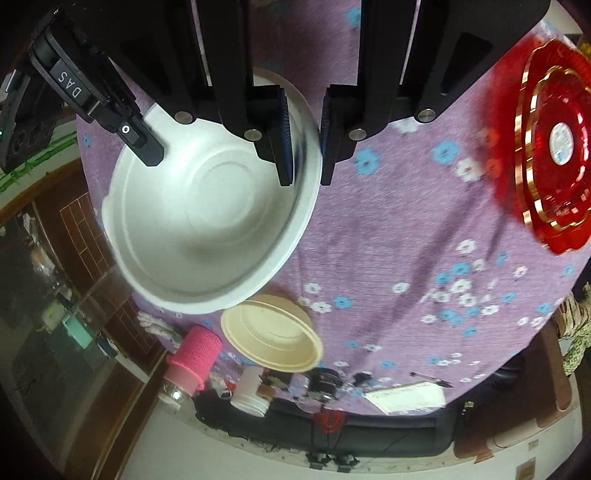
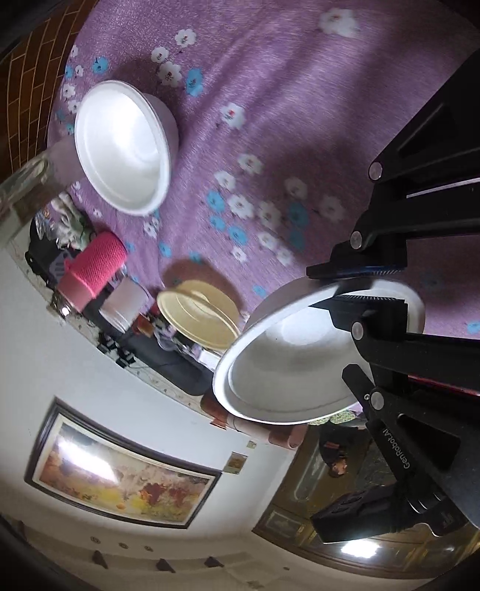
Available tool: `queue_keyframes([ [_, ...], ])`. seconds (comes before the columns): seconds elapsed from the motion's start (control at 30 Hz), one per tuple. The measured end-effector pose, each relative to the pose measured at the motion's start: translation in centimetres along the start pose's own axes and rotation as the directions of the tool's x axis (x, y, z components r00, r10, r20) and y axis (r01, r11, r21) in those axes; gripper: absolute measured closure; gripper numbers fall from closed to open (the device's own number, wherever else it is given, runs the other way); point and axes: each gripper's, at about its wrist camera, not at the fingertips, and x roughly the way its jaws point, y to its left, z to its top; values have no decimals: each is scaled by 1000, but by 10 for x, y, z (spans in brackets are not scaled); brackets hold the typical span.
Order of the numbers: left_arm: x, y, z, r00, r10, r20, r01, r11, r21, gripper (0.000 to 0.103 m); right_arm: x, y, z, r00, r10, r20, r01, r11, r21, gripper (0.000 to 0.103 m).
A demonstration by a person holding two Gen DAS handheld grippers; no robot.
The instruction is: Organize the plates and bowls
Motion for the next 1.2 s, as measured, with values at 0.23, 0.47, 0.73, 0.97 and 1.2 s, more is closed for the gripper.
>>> queue_keyframes([
  [0.23,-32,40,-15,999,5,44,-3,999,-41,92,4,36,-31,1000,8,-29,-10,998,-65,95],
  [0.47,-54,79,-24,997,23,71,-17,997,-82,92,12,70,-59,998,23,-58,-29,993,-116,95],
  [0.73,-84,133,-35,991,70,111,-53,988,-148,92,31,115,-90,992,42,-118,-64,980,-190,95],
  [0.97,-109,181,-44,976,159,146,-127,970,-208,92,55,162,-117,979,91,-185,-136,958,-251,95],
  [1.2,-136,220,-53,950,263,167,-208,934,-290,92,83,208,-149,945,119,-306,-217,926,-310,95],
])
